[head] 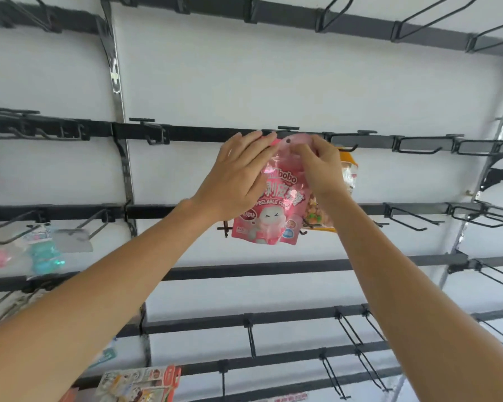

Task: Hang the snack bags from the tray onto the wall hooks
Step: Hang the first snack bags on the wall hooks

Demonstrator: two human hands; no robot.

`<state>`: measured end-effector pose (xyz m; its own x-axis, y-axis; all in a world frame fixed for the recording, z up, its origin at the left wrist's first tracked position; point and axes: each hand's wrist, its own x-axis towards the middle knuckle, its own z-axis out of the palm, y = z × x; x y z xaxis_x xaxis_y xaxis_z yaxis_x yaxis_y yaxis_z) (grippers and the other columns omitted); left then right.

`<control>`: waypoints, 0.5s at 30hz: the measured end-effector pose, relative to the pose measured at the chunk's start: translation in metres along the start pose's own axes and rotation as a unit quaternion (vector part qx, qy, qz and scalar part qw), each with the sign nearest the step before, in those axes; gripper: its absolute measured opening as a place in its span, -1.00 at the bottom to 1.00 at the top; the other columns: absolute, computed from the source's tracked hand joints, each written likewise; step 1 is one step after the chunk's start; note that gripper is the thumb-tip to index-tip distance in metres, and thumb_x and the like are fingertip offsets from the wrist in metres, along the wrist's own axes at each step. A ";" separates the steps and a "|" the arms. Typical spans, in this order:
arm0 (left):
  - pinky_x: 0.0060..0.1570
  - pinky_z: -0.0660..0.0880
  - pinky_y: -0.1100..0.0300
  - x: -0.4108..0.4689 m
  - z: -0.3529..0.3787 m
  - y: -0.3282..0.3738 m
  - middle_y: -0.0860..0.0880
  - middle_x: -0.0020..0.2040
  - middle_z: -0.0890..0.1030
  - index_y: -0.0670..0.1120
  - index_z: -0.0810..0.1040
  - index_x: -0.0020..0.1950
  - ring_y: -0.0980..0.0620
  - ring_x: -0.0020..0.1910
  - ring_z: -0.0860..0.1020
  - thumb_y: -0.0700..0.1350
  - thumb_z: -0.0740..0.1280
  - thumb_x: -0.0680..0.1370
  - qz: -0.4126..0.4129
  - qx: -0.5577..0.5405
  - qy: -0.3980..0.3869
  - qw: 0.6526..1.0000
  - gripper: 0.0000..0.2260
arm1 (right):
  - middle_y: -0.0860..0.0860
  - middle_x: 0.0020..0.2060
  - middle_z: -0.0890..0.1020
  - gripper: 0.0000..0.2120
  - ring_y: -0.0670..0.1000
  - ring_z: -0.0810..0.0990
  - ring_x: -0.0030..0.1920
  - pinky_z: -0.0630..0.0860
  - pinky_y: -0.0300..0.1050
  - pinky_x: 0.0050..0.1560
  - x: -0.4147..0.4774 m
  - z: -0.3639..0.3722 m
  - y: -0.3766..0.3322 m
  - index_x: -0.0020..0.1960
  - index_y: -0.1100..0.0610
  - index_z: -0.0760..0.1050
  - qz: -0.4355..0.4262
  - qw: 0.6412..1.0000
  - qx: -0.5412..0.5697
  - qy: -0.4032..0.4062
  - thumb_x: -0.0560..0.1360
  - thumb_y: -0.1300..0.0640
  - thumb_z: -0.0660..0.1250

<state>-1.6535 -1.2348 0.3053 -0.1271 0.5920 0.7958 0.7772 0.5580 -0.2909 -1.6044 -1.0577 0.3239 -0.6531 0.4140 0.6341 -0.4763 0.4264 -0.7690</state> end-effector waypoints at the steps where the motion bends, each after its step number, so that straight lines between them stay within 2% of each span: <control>1: 0.52 0.04 -0.10 0.002 0.002 -0.002 -0.10 0.54 0.30 -0.18 0.32 0.52 -0.10 0.53 0.19 -0.11 0.11 0.60 0.000 0.013 0.000 1.000 -0.53 | 0.23 -0.22 0.57 -0.61 0.18 0.59 -0.22 0.55 0.31 -0.23 0.006 0.000 0.004 -0.05 0.27 0.52 -0.004 1.000 0.008 -0.008 0.38 -0.07 0.36; 3: 0.50 0.07 -0.11 0.002 0.008 -0.004 -0.11 0.52 0.32 -0.18 0.33 0.51 -0.11 0.51 0.22 -0.13 0.14 0.58 -0.003 0.036 0.002 0.999 -0.52 | 0.17 -0.27 0.55 -0.60 0.12 0.54 -0.25 0.55 0.30 -0.24 0.015 0.001 0.007 -0.09 0.29 0.52 -0.012 0.999 0.025 -0.020 0.38 -0.08 0.36; 8: 0.43 0.13 -0.04 0.007 0.014 -0.008 -0.08 0.46 0.37 -0.13 0.33 0.50 -0.11 0.44 0.28 -0.13 0.19 0.54 -0.014 0.053 0.008 0.998 -0.49 | 0.34 -0.22 0.59 -0.72 0.06 0.52 -0.26 0.53 0.19 -0.27 0.033 0.002 0.011 -0.11 0.28 0.59 -0.049 0.996 0.036 -0.067 0.46 0.03 0.37; 11: 0.37 0.16 -0.04 0.009 0.018 -0.009 -0.10 0.42 0.40 -0.11 0.35 0.49 -0.13 0.39 0.31 -0.13 0.24 0.52 -0.012 0.065 0.018 0.998 -0.49 | 0.21 -0.31 0.53 -0.69 0.08 0.50 -0.28 0.49 0.14 -0.31 0.044 0.000 0.015 -0.15 0.31 0.55 -0.059 0.993 0.040 -0.093 0.46 0.02 0.37; 13: 0.35 0.17 -0.01 0.009 0.021 -0.008 -0.10 0.40 0.41 -0.12 0.37 0.47 -0.12 0.37 0.31 -0.15 0.27 0.49 -0.018 0.050 0.031 0.998 -0.48 | 0.21 -0.32 0.50 -0.65 0.10 0.48 -0.30 0.47 0.18 -0.36 0.047 -0.001 0.018 -0.15 0.35 0.52 -0.067 0.990 0.047 -0.110 0.45 0.01 0.36; 15: 0.31 0.20 0.03 0.011 0.024 -0.004 -0.10 0.34 0.46 -0.14 0.43 0.40 -0.10 0.31 0.34 -0.18 0.29 0.47 -0.021 0.031 0.050 0.998 -0.53 | 0.18 -0.35 0.46 -0.61 0.05 0.42 -0.32 0.39 0.05 -0.35 0.047 0.000 0.022 -0.18 0.38 0.49 -0.078 0.990 0.044 -0.113 0.43 -0.01 0.36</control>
<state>-1.6730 -1.2170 0.3025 -0.0953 0.5082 0.8560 0.7327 0.6179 -0.2853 -1.6456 -1.0286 0.3372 -0.6773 0.1543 0.7193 -0.6246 0.3960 -0.6731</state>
